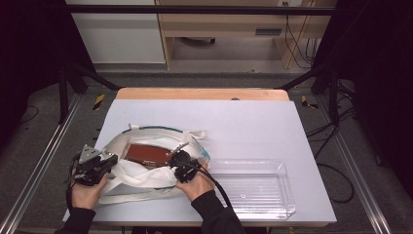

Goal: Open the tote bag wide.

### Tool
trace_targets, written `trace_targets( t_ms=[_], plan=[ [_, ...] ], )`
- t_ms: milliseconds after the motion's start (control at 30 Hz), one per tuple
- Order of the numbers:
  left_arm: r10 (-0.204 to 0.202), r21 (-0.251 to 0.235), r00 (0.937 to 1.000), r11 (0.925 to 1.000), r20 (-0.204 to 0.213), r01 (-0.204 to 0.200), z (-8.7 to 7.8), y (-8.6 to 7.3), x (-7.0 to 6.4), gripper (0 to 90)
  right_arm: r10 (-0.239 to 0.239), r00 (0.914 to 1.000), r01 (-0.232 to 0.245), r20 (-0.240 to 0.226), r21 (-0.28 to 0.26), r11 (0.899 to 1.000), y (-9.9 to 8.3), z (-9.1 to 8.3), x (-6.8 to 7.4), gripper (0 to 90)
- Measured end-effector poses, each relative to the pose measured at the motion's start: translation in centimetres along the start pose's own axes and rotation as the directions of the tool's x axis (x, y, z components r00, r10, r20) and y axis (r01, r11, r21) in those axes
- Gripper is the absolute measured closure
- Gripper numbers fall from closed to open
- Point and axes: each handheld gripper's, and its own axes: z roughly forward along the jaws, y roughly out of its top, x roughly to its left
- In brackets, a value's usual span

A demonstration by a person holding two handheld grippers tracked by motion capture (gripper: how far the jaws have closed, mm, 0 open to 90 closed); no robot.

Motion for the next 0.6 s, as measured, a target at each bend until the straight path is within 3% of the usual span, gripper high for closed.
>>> trace_targets(
  t_ms=[100,267,367,433,500,600],
  plan=[
    [-0.046,-0.013,0.9985,0.9988,0.029,0.047,0.2,-0.8,0.6,90.0,-0.028,0.9996,0.028,0.007,0.014,1.000,0.0,0.1,0.2,90.0],
    [0.007,0.006,1.0000,1.0000,0.006,-0.007,0.7,-1.2,-0.1,90.0,-0.038,0.9992,0.038,0.011,0.049,0.998,-0.1,0.4,0.5,90.0],
    [0.004,-0.002,1.0000,1.0000,0.008,-0.004,0.6,-1.1,-0.2,90.0,-0.056,0.9983,0.055,0.018,0.052,0.997,-0.1,0.4,0.5,90.0],
    [0.001,-0.013,0.9997,0.9999,0.023,-0.001,0.3,-0.9,-0.2,90.0,-0.043,0.9991,0.043,0.004,0.010,0.999,-0.2,0.1,0.4,89.5],
    [0.004,-0.031,0.9992,0.9995,0.039,-0.002,-0.1,-0.5,-0.3,90.0,-0.033,0.9993,0.032,-0.018,-0.079,0.996,-0.5,-0.6,0.1,84.6],
    [0.009,-0.081,0.9986,0.9967,0.052,-0.005,-0.9,0.4,-0.6,90.0,-0.071,0.9971,0.063,-0.028,-0.219,0.974,-0.9,-2.4,-0.4,82.9]
  ],
)
